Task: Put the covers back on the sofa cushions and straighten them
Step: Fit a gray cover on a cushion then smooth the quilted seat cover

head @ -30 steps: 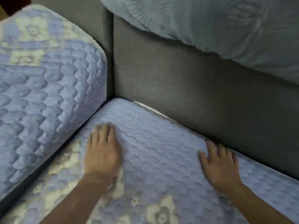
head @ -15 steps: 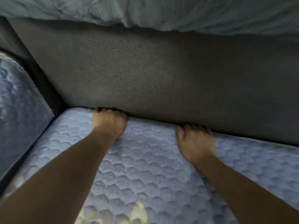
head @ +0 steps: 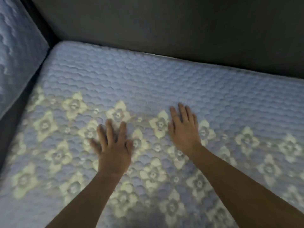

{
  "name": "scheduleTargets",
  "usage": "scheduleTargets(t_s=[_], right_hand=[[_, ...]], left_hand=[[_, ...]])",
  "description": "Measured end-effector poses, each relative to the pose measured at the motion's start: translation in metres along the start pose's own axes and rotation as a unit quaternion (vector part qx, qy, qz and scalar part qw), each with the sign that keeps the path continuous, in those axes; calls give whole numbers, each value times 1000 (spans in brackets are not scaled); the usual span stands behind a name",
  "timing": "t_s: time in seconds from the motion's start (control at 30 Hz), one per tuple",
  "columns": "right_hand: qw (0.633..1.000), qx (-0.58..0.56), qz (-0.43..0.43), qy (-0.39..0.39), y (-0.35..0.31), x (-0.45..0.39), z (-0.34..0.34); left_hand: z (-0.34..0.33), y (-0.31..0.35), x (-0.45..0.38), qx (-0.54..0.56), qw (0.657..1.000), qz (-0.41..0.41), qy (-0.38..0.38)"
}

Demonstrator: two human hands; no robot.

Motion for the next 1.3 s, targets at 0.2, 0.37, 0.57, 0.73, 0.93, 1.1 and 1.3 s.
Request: scheduleTargets(t_s=[0.2, 0.37, 0.57, 0.73, 0.93, 1.1, 1.3], right_hand=[[958, -12, -282, -55, 151, 185, -20], [906, -77, -395, -133, 283, 224, -10], [949, -63, -307, -41, 379, 139, 9], [967, -40, -247, -55, 527, 121, 36], [934, -140, -321, -75, 648, 77, 63], [916, -161, -364, -56, 678, 1, 78], [918, -107, -380, -27, 710, -46, 80]], left_hand=[[-58, 106, 28, -4, 992, -59, -115], [-61, 128, 17, -50, 988, -2, -146], [-70, 288, 13, -92, 978, -180, -40], [-134, 520, -17, -36, 986, -140, -88], [-144, 610, -46, -96, 975, -111, -166], [-141, 615, -73, -125, 964, -132, -194], [-143, 614, -80, -111, 962, -159, -191]])
Point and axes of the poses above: each hand's wrist, its own x-axis away from the middle knuckle, its own z-axis out of the back of the hand, y = z × x, the point moved 5 cm from there along -x, towards the middle knuckle, and after that the axes turned 5 degrees about x, right-handed, at the moved point
